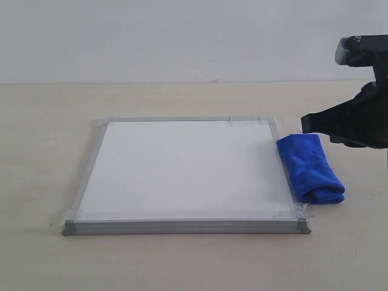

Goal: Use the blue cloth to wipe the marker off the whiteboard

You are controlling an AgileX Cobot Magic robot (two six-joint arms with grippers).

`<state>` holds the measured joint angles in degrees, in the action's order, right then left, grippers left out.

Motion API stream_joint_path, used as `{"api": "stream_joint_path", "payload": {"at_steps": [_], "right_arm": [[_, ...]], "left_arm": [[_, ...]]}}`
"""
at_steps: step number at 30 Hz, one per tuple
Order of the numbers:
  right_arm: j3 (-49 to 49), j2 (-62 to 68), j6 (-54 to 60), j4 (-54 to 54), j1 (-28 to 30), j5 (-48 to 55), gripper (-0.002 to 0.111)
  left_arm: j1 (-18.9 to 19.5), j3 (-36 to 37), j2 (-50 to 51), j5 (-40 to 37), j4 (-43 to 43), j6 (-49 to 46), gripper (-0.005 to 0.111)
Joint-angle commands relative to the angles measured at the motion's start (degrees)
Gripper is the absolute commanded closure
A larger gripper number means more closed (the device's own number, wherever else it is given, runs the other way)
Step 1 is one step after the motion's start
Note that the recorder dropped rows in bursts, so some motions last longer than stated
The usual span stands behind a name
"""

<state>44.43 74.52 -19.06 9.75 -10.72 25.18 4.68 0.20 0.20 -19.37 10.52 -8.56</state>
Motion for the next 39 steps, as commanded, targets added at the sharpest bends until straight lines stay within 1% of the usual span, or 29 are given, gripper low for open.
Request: {"api": "stream_joint_path", "payload": {"at_steps": [1,5,9,17,29,34,39], "right_arm": [[-1.8,-10.5,1.5,-3.5,-5.8,3.0,0.107],[-1.8,-18.5,-1.7,-6.2,-10.2,9.1,0.107],[-1.8,-24.1,-2.2,-8.0,-12.3,13.3,0.107],[-1.8,-30.7,-2.5,-8.0,-12.3,12.7,0.107],[-2.7,-31.9,-2.5,-8.0,-12.9,11.8,0.107],[-10.9,-40.9,-1.9,-8.0,-12.9,4.4,0.107],[-24.5,-53.9,-1.4,-7.7,-12.5,-9.5,0.107]], "left_arm": [[-0.1,-0.2,-0.2,0.5,0.1,-0.1,0.102],[-0.1,-0.2,-0.2,0.5,0.1,-0.1,0.102],[-0.1,-0.2,-0.2,0.5,0.1,-0.1,0.102],[-0.1,-0.2,-0.2,0.5,0.1,-0.1,0.102],[-0.1,-0.2,-0.2,0.5,0.1,-0.1,0.102],[-0.1,-0.2,-0.2,0.5,0.1,-0.1,0.102],[-0.1,-0.2,-0.2,0.5,0.1,-0.1,0.102]]}}
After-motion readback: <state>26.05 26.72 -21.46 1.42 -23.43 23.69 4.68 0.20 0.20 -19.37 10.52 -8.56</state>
